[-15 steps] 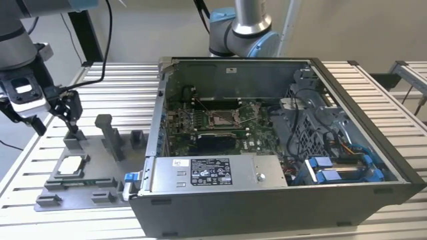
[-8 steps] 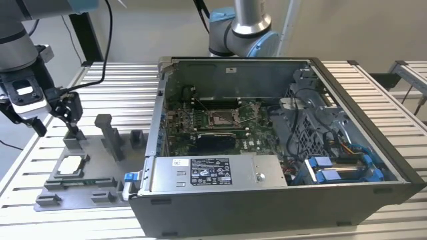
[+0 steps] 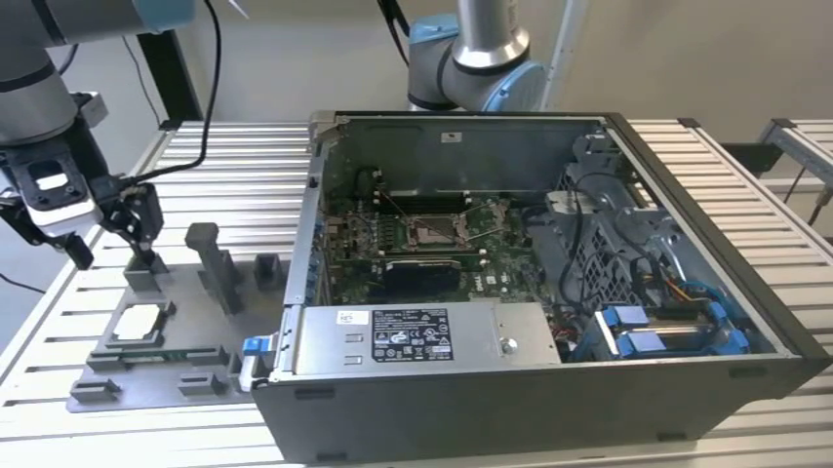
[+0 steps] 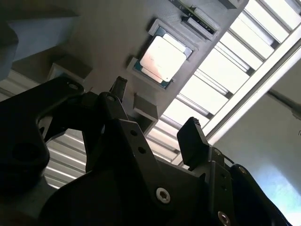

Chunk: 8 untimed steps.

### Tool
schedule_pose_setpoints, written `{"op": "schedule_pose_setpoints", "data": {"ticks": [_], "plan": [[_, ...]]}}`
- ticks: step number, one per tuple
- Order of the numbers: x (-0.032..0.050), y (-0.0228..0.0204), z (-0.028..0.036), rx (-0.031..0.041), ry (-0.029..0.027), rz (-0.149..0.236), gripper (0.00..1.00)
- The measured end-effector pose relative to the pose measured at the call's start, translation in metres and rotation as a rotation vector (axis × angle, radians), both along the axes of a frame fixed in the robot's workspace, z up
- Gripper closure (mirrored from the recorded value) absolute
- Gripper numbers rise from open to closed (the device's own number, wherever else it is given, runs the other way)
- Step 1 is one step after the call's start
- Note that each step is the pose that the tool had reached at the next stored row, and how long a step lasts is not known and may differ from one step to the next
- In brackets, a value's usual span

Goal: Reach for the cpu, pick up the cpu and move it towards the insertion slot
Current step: 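Pick up the cpu and move it towards the insertion slot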

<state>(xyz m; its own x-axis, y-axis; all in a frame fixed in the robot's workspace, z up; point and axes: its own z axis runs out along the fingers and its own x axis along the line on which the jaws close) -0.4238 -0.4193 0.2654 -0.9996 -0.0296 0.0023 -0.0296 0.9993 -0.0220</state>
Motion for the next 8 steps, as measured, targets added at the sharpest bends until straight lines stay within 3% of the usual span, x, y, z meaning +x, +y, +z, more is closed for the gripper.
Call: {"op": "schedule_pose_setpoints", "data": {"ticks": [8], "plan": [[0.0000,0.0000,-0.0041,-0.0018,-0.0001,0.000,0.00]]}}
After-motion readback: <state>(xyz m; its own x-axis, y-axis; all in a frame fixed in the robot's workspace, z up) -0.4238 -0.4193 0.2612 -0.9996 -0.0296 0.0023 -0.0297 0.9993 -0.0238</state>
